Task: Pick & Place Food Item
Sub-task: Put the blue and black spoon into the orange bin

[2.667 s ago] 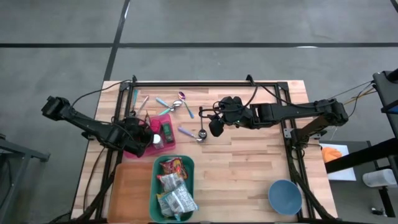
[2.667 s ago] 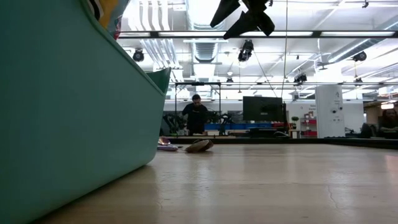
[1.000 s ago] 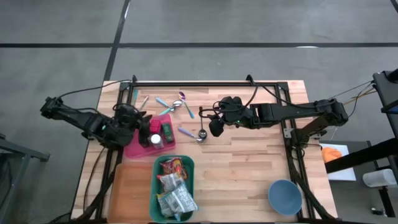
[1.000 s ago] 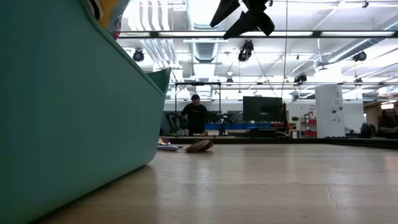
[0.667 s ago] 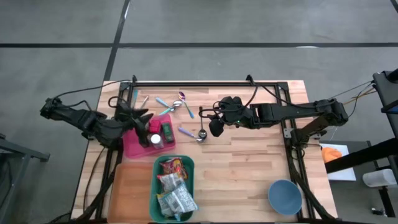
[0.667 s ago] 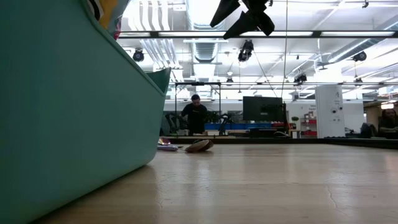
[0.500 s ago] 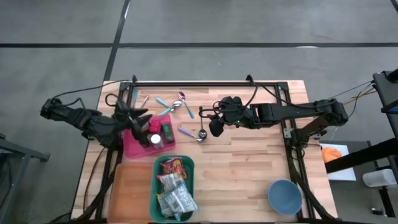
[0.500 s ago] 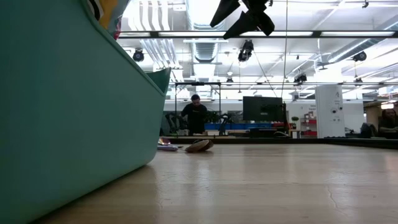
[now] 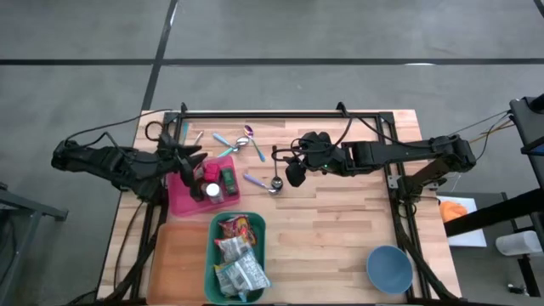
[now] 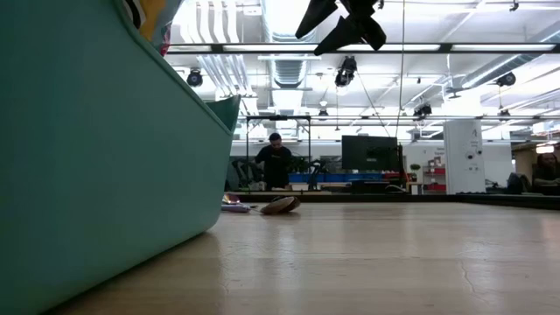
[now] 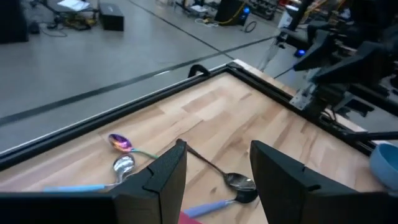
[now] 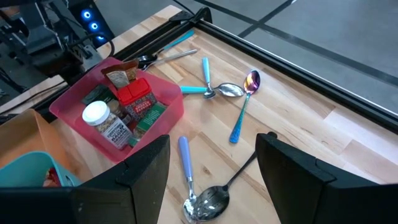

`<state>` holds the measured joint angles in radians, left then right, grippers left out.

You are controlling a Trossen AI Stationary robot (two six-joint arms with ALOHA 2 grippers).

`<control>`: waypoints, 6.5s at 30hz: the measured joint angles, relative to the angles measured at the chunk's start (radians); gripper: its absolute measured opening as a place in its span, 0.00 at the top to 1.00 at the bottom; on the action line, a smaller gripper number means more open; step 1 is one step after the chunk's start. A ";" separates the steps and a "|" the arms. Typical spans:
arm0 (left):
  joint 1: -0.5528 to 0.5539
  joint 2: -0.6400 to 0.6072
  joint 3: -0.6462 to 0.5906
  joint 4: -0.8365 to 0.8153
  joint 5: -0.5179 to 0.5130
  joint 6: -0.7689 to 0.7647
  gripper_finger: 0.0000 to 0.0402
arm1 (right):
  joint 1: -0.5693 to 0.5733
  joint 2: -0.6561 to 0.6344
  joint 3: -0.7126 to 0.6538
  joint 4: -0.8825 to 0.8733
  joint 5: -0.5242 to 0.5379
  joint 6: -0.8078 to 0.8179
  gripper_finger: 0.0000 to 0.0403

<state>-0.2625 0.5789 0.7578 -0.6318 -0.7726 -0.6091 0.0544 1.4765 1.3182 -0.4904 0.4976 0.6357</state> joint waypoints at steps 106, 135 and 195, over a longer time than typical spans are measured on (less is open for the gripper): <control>1.215 1.080 0.168 -0.251 0.589 0.427 0.25 | -0.055 -0.002 -0.008 -0.034 0.003 -0.008 0.42; 1.268 1.081 0.218 -0.311 0.724 0.426 0.25 | -0.059 -0.002 -0.005 -0.029 -0.002 -0.010 0.42; 1.150 0.940 0.001 -0.126 0.648 -0.250 0.25 | -0.064 -0.002 -0.006 -0.029 0.000 -0.009 0.42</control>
<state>0.8879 1.5188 0.7586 -0.7581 -0.1243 -0.8588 -0.0097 1.4746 1.3125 -0.5190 0.4976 0.6270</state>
